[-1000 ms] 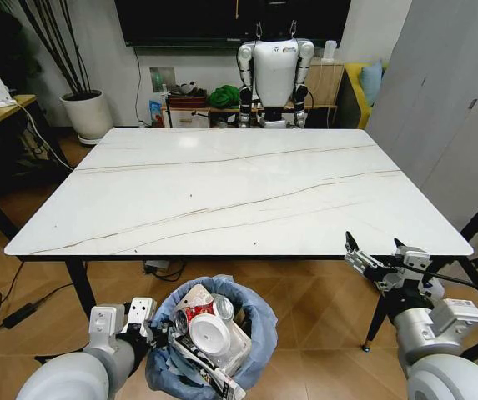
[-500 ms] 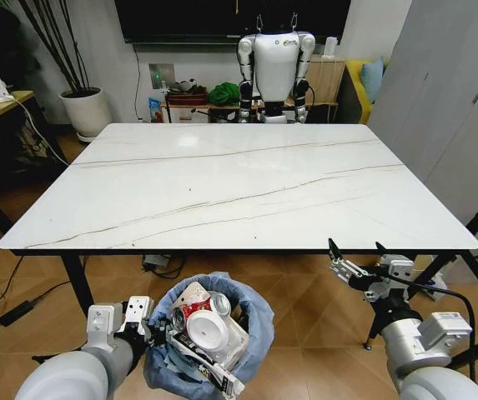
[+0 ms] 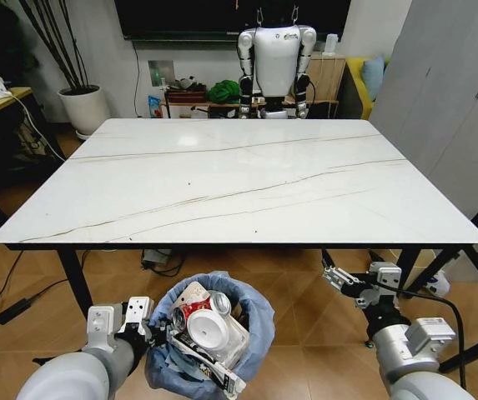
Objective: Pick up the trash bin and place the trash from the table into it.
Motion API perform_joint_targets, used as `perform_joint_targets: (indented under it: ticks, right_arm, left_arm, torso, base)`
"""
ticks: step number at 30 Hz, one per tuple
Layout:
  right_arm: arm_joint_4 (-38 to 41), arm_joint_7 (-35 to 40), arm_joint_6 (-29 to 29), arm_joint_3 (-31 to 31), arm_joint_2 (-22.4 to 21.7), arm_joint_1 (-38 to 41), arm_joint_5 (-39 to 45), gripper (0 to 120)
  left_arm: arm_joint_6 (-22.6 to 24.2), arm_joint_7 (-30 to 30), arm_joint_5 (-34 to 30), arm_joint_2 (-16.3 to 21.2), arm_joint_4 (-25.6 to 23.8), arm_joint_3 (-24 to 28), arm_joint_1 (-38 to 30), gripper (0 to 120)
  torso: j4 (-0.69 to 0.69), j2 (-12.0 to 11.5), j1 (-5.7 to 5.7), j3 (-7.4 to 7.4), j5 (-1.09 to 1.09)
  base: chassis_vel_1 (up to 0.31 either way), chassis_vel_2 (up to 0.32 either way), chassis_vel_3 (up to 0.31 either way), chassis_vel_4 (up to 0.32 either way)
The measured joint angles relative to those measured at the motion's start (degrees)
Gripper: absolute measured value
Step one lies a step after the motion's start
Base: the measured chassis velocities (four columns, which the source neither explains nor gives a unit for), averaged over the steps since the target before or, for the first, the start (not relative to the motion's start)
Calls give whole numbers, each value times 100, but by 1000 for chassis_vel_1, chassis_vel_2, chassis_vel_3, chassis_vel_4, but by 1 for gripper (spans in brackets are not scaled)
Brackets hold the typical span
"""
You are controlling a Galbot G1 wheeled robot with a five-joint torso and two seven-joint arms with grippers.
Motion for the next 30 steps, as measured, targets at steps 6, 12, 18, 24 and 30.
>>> perform_joint_targets:
  ticks: [6,12,18,24,30]
  right_arm:
    - [-1,-1,16,-2,44,-12,-41,100]
    - [-56,-9,63,-34,116,-26,-142,100]
    - [-88,-27,88,-57,142,-25,-192,100]
    - [-107,-38,110,-73,171,-26,-232,100]
    - [-118,-49,145,-96,207,-41,-303,100]
  left_arm:
    - [0,0,0,-12,0,14,-13,0]
    - [0,0,26,-26,0,24,-6,0]
    - [0,0,29,-28,0,39,1,0]
    - [0,0,34,-41,0,45,16,0]
    - [0,0,66,-47,0,49,47,0]
  torso:
    - [0,-135,-55,-79,0]
    - [0,-308,-129,-178,0]
    - [0,-382,-161,-222,0]
    - [0,-441,-185,-257,0]
    - [0,-568,-236,-332,0]
  base:
    - [0,0,0,0]
    - [0,0,0,0]
    - [0,0,0,0]
    - [0,0,0,0]
    - [0,0,0,0]
